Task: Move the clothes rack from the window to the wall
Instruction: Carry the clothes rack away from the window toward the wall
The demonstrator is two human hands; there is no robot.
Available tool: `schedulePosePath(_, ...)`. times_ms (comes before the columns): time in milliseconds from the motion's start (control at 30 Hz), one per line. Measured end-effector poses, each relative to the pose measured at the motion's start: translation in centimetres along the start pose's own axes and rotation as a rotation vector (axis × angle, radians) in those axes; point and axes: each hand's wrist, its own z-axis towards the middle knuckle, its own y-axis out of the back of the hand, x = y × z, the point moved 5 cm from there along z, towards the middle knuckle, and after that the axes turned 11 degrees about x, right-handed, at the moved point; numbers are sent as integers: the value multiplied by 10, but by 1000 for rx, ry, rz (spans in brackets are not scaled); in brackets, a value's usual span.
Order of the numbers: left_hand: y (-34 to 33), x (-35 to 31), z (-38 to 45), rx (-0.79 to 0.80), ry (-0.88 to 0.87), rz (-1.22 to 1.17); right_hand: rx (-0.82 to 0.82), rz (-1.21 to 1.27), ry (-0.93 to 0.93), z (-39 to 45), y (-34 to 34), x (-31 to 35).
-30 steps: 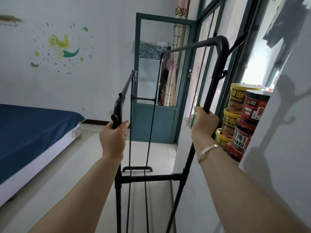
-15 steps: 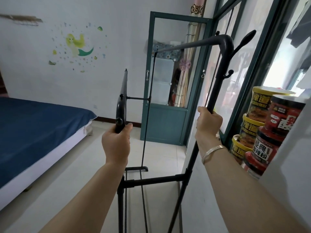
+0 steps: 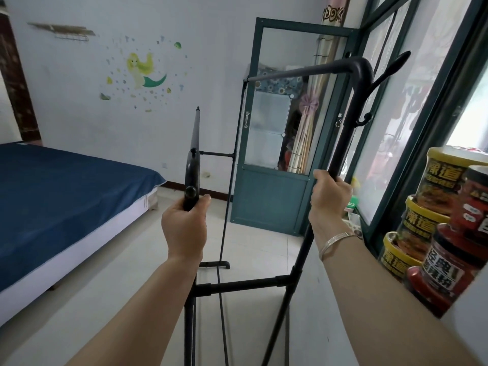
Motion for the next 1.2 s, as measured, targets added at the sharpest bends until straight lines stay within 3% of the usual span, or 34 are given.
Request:
schedulePosePath(567, -19, 24, 46, -53, -23, 42, 41, 42, -47, 52, -26, -24)
schedulePosePath(1200, -4, 57, 140, -8, -36, 16, 63, 27, -52, 106, -94, -64)
